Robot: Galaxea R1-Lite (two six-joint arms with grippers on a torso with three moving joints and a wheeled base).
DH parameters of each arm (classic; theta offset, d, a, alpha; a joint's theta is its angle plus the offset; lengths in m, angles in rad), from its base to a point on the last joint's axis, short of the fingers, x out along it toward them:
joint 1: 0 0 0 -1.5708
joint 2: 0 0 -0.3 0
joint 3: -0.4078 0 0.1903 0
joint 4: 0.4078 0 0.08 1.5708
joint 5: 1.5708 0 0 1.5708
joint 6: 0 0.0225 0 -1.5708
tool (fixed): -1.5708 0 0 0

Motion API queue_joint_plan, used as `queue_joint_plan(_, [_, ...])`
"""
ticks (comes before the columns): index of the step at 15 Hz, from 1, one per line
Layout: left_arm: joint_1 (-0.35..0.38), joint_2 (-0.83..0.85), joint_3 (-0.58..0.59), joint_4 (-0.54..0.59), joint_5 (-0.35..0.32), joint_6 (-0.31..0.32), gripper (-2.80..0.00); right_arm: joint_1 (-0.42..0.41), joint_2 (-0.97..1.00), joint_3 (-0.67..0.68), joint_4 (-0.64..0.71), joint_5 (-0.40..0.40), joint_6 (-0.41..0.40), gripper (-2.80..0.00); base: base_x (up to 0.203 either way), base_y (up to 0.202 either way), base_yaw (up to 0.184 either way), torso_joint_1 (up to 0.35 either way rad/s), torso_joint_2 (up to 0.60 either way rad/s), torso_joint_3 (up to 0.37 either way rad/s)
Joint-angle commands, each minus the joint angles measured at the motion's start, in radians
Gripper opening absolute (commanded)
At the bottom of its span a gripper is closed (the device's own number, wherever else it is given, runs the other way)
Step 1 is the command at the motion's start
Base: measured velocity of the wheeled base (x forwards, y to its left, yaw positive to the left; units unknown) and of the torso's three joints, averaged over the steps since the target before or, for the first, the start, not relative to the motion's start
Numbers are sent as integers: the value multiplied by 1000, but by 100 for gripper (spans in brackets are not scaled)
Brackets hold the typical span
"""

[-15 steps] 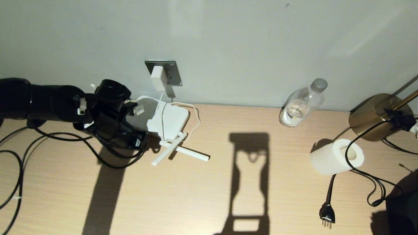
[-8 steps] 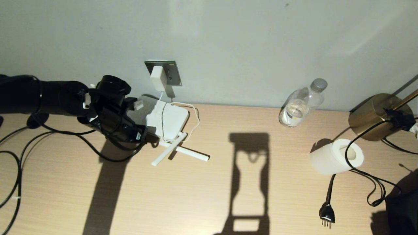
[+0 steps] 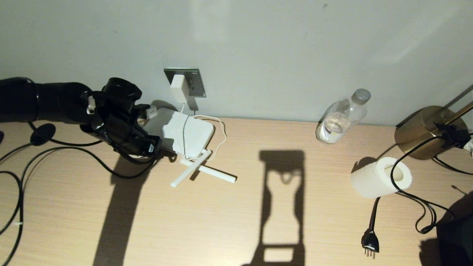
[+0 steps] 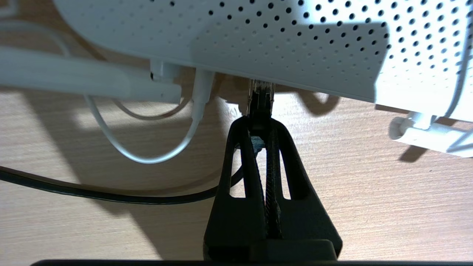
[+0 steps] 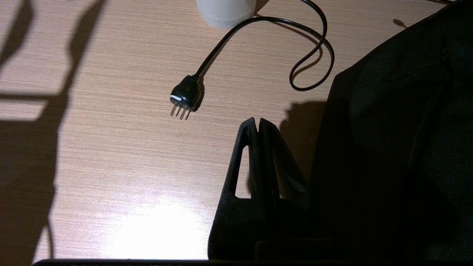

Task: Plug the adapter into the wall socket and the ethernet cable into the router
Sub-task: Plug cable into router interface

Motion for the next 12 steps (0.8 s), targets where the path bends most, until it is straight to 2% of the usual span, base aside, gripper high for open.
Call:
queue_joint_plan(1, [1, 3, -12, 13, -2, 2, -280, 0, 1, 0, 1, 1, -1, -280, 0, 0, 0, 0, 0, 0])
queue_joint_plan(6, [3, 23, -56, 39, -7, 29, -280, 0, 0, 0, 1, 1, -1, -280, 0, 0, 0, 0, 0, 0])
queue_joint_plan(9, [0, 38, -117, 119, -18, 31, -280, 0, 1, 0, 1, 1, -1, -280, 0, 0, 0, 0, 0, 0])
queue_joint_plan(12, [0, 48, -128, 123, -21, 31, -280, 0, 1, 0, 1, 1, -1, -280, 0, 0, 0, 0, 0, 0])
